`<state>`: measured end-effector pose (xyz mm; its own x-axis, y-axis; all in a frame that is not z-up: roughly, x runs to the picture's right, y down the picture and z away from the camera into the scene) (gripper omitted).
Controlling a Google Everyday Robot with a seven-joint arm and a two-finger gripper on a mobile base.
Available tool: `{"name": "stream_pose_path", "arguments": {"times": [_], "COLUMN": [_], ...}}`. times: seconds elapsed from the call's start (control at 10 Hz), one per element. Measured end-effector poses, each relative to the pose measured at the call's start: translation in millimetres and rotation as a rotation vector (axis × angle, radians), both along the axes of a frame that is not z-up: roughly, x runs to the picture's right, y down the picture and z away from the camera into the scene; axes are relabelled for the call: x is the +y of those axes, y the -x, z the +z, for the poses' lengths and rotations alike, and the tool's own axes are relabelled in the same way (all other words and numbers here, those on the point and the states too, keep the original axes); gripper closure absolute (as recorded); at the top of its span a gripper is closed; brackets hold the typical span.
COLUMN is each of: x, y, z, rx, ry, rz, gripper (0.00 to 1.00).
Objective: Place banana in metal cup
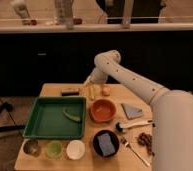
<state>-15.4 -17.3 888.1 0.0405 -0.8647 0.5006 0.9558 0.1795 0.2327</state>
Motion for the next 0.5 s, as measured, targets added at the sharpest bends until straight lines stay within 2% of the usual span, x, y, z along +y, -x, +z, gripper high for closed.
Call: {"name": "stream_pose_path", "arguments": {"times": [0.2, 0.5], "x": [0.6, 2.3], "y": [20.6, 34.5], "z": [18.9, 47.8], "rx": [-0.014, -0.017], "ry": [0.026, 0.069], "rz": [-0.026, -0.056], "gripper": [0.26, 0.26]}}
